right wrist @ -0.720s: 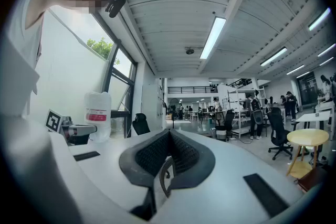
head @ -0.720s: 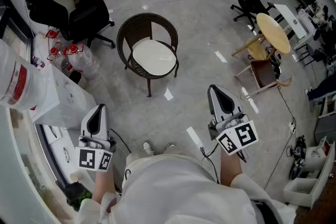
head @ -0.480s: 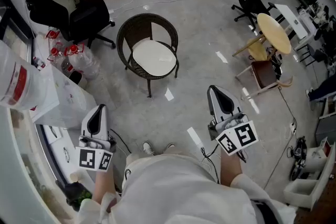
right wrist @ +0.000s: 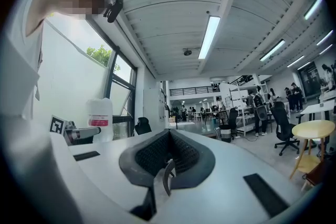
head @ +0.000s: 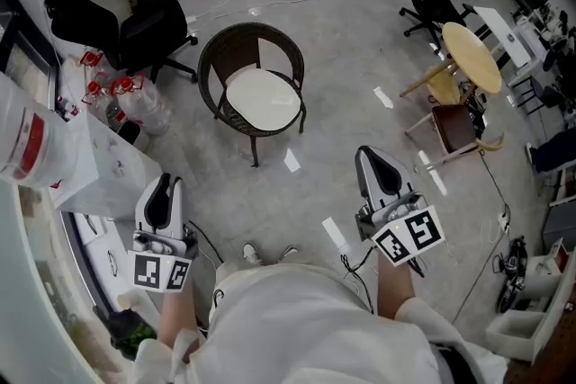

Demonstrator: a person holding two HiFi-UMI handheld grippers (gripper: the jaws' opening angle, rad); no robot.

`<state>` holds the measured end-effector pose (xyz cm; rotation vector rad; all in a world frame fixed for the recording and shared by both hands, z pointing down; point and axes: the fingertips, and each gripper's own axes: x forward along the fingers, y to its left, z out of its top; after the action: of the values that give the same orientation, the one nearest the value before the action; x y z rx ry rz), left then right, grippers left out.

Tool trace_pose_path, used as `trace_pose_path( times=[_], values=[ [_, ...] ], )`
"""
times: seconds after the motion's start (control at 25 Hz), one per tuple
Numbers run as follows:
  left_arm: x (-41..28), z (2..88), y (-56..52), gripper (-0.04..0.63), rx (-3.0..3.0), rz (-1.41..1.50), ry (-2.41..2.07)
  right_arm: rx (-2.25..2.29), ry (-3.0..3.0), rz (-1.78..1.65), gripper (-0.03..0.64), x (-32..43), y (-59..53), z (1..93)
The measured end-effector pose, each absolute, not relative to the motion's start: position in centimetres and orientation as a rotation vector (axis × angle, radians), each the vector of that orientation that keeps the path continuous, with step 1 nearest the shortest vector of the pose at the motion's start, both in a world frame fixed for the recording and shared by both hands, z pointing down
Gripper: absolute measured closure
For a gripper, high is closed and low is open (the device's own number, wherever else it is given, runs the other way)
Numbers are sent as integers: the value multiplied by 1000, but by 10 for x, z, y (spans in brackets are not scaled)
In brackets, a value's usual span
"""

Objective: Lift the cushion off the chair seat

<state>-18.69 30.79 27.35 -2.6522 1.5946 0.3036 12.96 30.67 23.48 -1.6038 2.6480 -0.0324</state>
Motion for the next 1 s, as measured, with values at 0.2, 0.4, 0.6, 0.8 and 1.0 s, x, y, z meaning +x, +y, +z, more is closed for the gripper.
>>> trace_pose_path(
  times=[0.2, 0.4, 0.6, 0.8, 1.0],
  values=[
    [-181, 275, 300, 264, -2689, 471, 1627, -1601, 2647, -41, 615, 147, 305, 236],
    [-169, 294, 293, 127, -2688, 418, 1722, -1580, 2643, -48, 615, 165, 303, 245],
    [-159, 315, 285, 109, -2733, 363, 1781, -1568, 2630, -118, 615, 176, 291, 265],
    [-148, 326, 255, 109, -2756, 292, 1782, -1583, 2658, -177, 615, 184, 265, 280],
    [-146, 356, 188, 109, -2812, 288, 1800, -1613, 2693, -236, 615, 178, 207, 302]
  ],
)
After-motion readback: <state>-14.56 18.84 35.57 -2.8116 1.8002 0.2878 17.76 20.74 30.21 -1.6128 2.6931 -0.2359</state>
